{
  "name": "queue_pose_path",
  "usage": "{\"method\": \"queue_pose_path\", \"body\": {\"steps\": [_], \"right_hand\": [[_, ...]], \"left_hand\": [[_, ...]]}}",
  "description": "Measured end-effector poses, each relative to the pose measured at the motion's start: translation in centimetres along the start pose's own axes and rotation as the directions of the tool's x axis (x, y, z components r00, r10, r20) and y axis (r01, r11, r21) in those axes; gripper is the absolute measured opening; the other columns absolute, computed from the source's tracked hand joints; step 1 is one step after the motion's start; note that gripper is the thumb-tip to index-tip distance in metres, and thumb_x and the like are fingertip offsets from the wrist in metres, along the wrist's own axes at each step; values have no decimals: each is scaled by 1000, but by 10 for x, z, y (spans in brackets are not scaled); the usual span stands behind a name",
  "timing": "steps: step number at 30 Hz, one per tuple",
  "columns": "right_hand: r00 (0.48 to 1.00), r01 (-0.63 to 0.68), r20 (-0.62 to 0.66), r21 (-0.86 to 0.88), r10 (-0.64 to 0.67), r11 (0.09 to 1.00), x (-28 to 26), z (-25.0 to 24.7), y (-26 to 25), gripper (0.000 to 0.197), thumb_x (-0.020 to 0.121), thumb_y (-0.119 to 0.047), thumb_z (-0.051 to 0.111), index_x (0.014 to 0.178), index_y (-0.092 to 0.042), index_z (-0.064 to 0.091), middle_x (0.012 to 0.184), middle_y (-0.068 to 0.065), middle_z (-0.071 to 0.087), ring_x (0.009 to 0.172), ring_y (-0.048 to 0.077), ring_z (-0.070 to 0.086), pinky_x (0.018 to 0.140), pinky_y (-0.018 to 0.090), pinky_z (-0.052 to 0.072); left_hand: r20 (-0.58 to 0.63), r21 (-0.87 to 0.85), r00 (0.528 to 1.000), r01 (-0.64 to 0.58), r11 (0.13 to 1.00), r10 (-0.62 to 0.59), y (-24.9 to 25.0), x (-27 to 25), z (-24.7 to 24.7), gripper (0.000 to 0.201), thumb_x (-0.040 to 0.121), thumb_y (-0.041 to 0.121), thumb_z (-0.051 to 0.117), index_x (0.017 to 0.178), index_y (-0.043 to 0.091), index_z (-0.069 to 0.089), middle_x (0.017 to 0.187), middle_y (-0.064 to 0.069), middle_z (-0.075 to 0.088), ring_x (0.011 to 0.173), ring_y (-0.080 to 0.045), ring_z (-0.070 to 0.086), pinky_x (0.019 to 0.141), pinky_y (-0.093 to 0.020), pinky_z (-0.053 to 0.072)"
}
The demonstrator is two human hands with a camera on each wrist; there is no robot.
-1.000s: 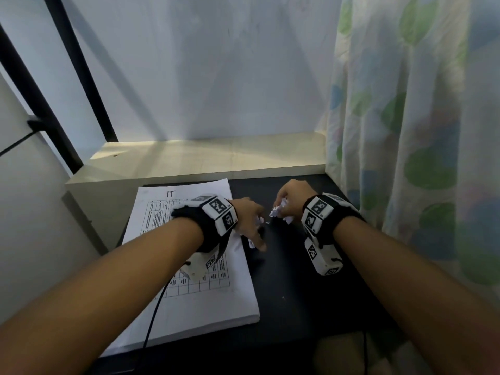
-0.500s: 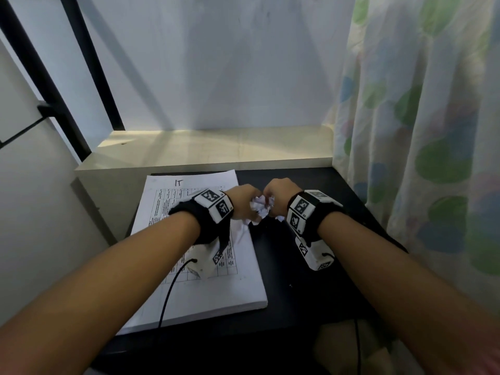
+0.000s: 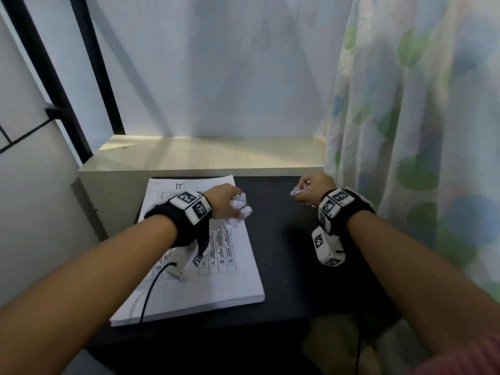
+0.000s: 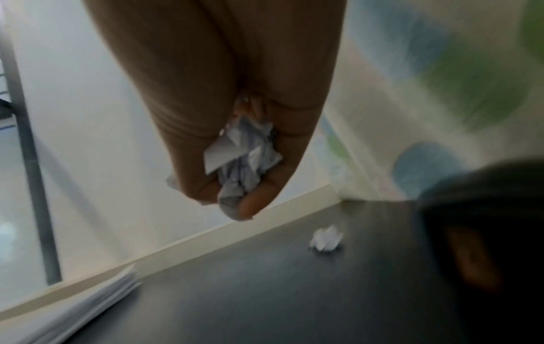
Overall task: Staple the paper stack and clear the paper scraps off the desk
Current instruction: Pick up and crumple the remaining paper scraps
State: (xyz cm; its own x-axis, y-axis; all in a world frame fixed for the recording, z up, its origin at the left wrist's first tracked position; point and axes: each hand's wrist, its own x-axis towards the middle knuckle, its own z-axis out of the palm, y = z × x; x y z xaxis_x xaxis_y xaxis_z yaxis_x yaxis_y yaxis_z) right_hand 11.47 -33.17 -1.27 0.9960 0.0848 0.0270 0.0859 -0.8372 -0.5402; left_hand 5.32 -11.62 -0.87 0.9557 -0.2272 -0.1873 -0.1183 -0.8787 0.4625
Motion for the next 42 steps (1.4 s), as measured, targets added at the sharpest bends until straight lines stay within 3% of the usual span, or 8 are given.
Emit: {"method": "queue_pose_path", "body": {"steps": [6, 11, 13, 20, 27, 35, 39, 42], "right_hand": [[994, -105, 20, -129, 108, 986, 22, -18, 23, 10, 74, -8, 71, 83, -2, 70, 81, 10, 64, 77, 20, 59, 66, 22, 45], [983, -71, 152, -217, 106, 974, 33, 2, 30, 31, 77, -16, 73, 54, -17, 52, 94, 17, 73, 83, 27, 67, 66, 29, 57], [976, -77, 179, -248, 124, 966, 34, 8, 29, 31, 76, -22, 74, 54, -17, 54, 94, 17, 74, 83, 30, 70, 61, 28, 57], [970, -148, 157, -230, 187, 962, 15, 13, 21, 22, 75, -32, 74, 70, -13, 64, 86, 9, 68, 92, 28, 69, 80, 30, 55], [986, -2, 164, 76, -11, 997, -32, 3, -32, 25, 75, -13, 74, 57, -15, 57, 63, 2, 60, 51, 9, 56, 34, 8, 40], [910, 197, 296, 306, -290, 931, -102, 43, -132, 24, 75, 1, 70, 62, -13, 56, 77, 8, 56, 56, 13, 59, 40, 12, 50], [874, 248, 319, 353, -365, 902, -133, 84, -175, 24, 75, -1, 72, 63, -12, 54, 78, 8, 54, 59, 19, 60, 50, 20, 58], [837, 286, 359, 358, -414, 889, -156, 117, -205, 24, 74, -2, 72, 62, -15, 56, 85, 10, 56, 63, 20, 60, 50, 21, 58]], "left_hand": [[0, -15, 999, 39, 999, -39, -9, 10, 2, 7, 86, 15, 63, 89, 11, 58, 84, -6, 64, 74, -21, 60, 84, -34, 53], [-6, 0, 998, 69, 998, -69, -13, 20, 4, 22, 85, 18, 66, 101, 3, 64, 89, -5, 64, 80, -20, 59, 87, -33, 50], [-10, -17, 997, 73, 997, -73, -13, 22, 3, 21, 84, 19, 66, 101, 5, 65, 90, -5, 65, 82, -20, 60, 90, -35, 49], [6, -36, 998, 55, 998, -55, -6, 9, -1, 9, 86, 15, 64, 90, 10, 57, 83, -4, 62, 80, -21, 59, 86, -34, 51], [-77, -2, 992, 97, 995, -97, -19, -36, -20, 22, 84, 18, 66, 98, 1, 63, 101, -16, 72, 80, -25, 64, 86, -34, 52], [-155, -53, 961, 223, 973, -228, -81, -132, -35, 17, 81, 15, 70, 93, 6, 63, 93, -11, 64, 80, -18, 58, 66, -23, 44], [-142, -161, 944, 274, 948, -297, -122, -181, -33, 12, 80, 6, 69, 80, 12, 59, 71, -5, 63, 40, 5, 59, 45, -7, 44], [-187, -147, 912, 340, 929, -364, -150, -220, -25, 13, 78, 6, 71, 80, 13, 59, 72, -6, 59, 48, -1, 57, 42, -1, 40]]}}
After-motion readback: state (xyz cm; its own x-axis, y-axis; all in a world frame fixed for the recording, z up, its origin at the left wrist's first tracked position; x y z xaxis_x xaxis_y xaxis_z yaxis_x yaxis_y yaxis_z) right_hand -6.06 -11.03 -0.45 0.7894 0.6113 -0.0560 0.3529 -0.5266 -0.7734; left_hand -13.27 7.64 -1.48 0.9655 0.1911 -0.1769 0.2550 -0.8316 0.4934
